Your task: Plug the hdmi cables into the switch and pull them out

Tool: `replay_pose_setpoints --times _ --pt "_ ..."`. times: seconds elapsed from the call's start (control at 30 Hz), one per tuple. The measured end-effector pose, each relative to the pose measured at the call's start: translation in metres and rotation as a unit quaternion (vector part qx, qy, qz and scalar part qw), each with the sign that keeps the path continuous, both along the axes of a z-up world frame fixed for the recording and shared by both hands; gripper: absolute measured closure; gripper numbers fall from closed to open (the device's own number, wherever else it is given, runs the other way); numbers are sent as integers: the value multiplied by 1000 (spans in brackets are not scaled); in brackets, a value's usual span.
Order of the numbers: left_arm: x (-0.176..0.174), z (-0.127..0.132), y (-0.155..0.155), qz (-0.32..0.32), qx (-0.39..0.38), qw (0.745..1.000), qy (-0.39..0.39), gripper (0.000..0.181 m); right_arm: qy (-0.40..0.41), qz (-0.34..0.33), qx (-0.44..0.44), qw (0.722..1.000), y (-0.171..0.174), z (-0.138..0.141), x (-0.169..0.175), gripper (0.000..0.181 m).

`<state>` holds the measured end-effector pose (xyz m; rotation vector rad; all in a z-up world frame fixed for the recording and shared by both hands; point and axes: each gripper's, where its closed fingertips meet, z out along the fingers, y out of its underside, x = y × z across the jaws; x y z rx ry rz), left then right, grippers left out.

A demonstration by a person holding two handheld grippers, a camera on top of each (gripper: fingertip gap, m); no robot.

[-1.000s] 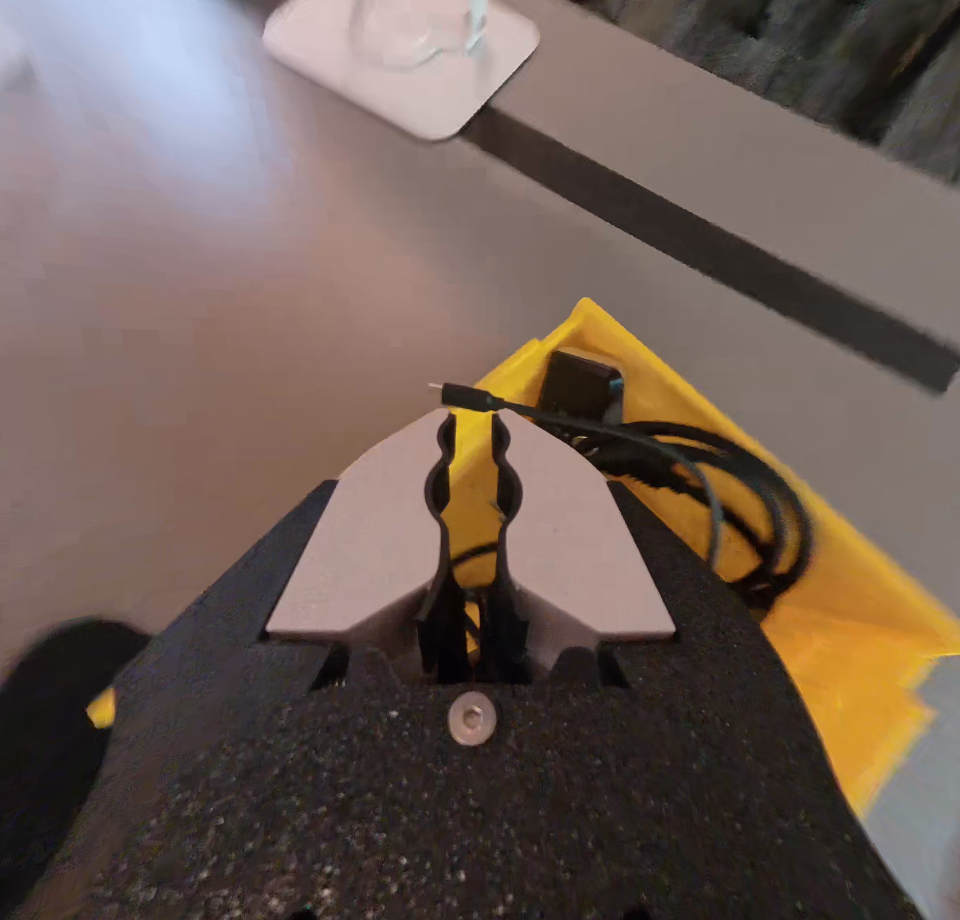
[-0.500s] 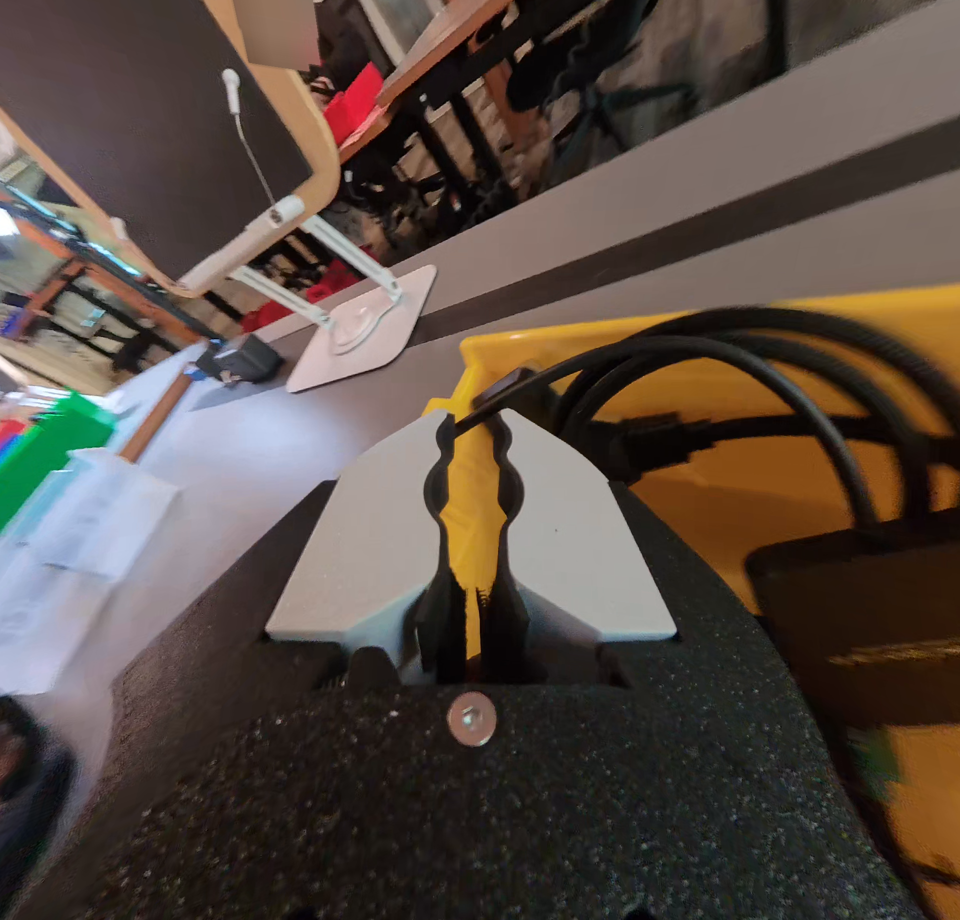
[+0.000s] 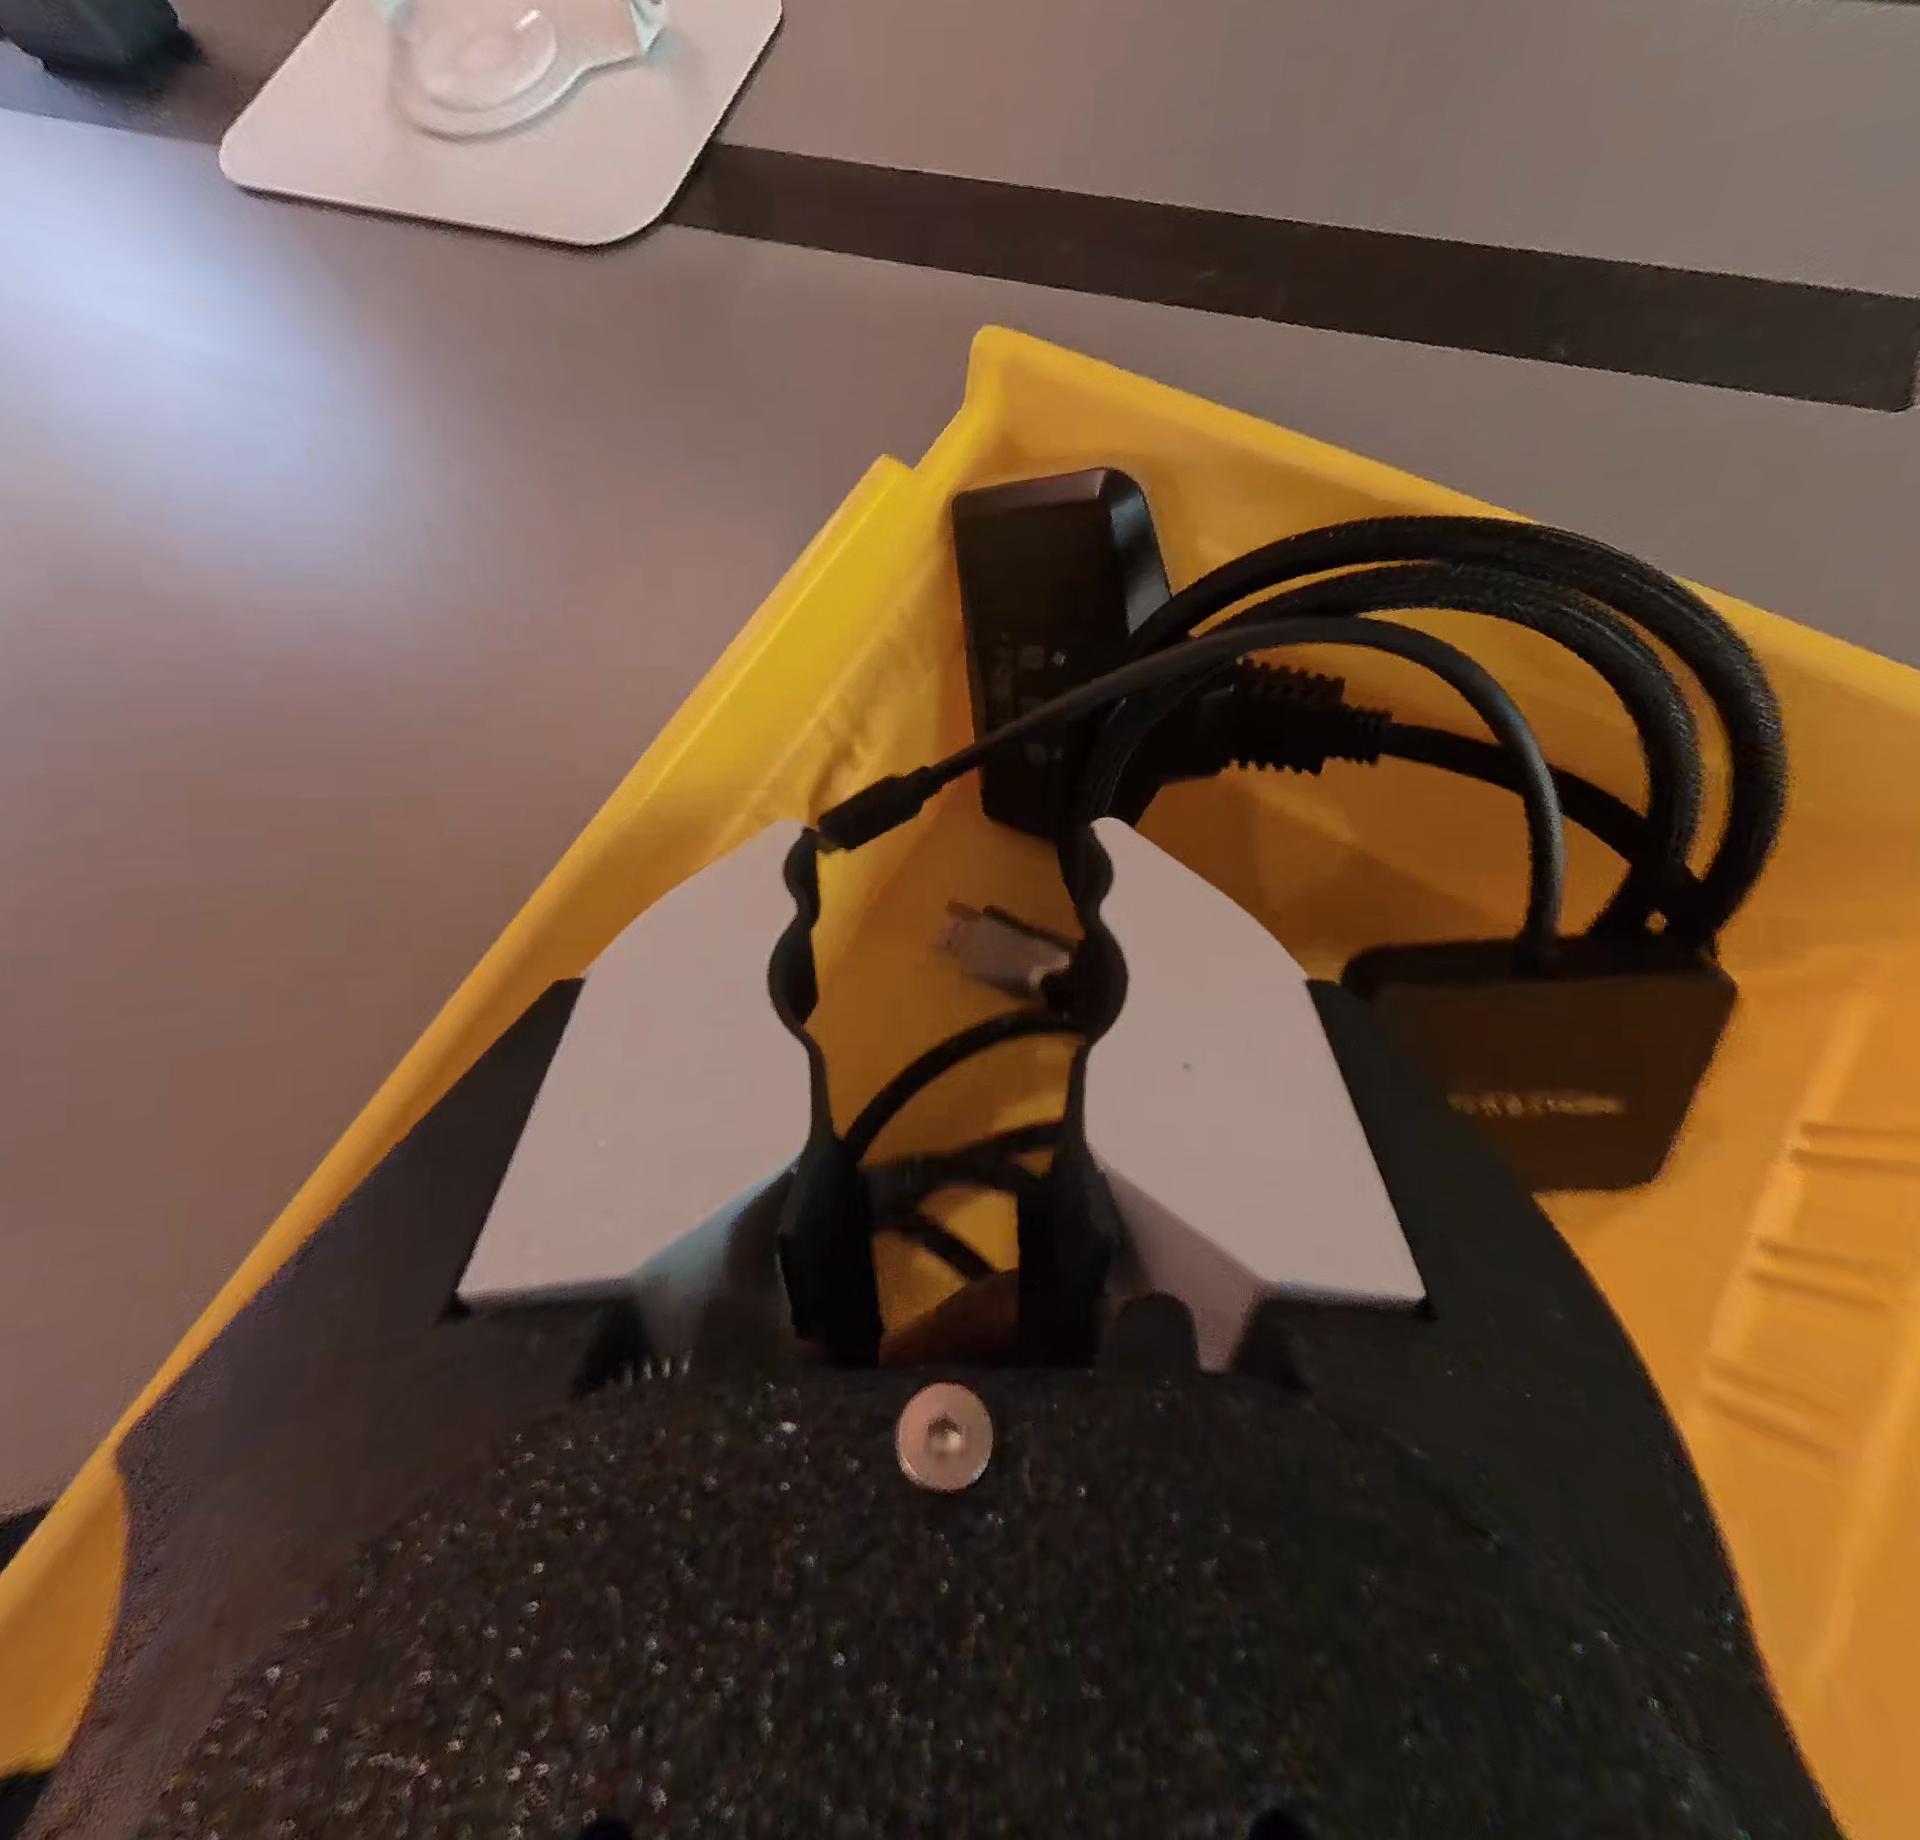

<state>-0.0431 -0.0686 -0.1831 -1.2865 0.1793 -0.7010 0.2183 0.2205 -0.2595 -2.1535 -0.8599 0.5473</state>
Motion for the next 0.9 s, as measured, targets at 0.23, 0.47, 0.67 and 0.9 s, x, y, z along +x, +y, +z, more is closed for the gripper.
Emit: replay_pose_setpoints --times 0.23,0.47,0.67,0.9 --pt "-10 20 -22 50 -27 998 32 135 66 -44 108 991 -67 60 19 68" --pt "-159 25 -116 484 -109 845 199 114 79 -55 139 986 -149 26 -8 61" --pt "-206 -52 -132 456 -271 818 222 110 -19 -16 146 989 -148 -15 -31 104" --pt "-197 -70 -89 396 -307 824 263 173 -97 -34 176 979 -134 -18 -35 131"
